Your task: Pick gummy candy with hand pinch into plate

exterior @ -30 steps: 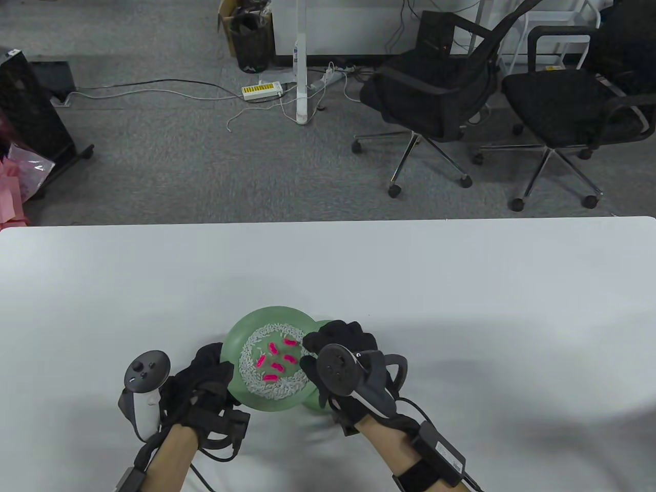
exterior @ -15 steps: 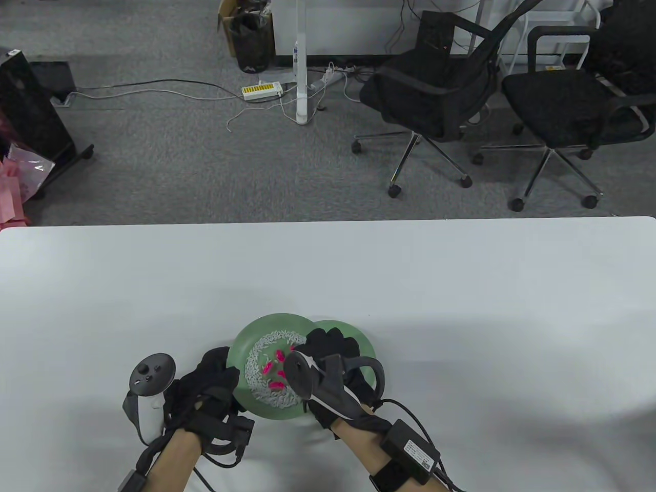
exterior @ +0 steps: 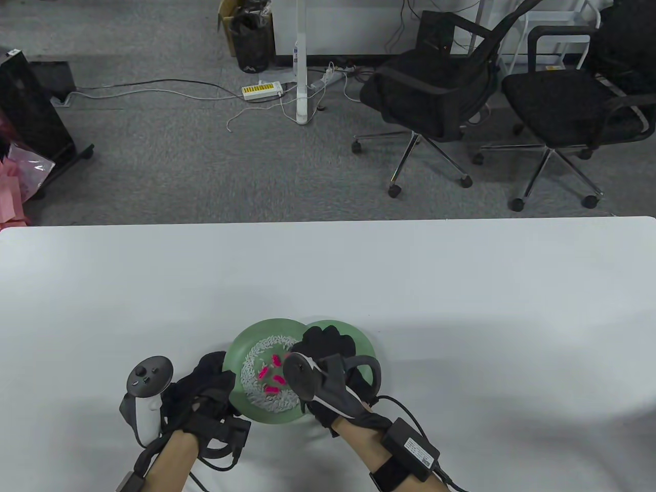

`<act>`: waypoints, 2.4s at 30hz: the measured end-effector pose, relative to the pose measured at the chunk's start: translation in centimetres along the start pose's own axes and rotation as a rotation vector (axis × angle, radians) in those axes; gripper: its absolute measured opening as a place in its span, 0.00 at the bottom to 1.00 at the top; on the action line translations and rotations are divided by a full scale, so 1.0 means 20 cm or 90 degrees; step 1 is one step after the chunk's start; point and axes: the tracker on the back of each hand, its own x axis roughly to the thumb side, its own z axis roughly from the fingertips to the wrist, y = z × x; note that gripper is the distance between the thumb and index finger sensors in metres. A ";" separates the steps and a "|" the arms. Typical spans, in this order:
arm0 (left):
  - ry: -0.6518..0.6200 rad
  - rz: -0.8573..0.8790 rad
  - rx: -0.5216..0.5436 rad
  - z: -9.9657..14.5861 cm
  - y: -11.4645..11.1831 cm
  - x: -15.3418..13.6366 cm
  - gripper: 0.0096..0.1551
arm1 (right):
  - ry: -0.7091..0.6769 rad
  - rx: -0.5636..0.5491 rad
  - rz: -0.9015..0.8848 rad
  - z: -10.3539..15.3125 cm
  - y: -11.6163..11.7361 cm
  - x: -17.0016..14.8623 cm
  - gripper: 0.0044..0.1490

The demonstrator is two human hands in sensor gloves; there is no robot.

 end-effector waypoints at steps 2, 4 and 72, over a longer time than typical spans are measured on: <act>0.002 -0.006 0.000 -0.01 0.02 -0.01 0.32 | 0.023 -0.018 -0.013 -0.02 -0.02 -0.05 0.27; 0.007 -0.002 0.008 -0.03 0.04 -0.03 0.31 | 0.060 -0.030 -0.016 -0.05 -0.03 -0.15 0.27; 0.023 -0.005 0.010 -0.14 0.09 -0.13 0.31 | -0.091 0.090 0.154 -0.16 0.14 0.20 0.26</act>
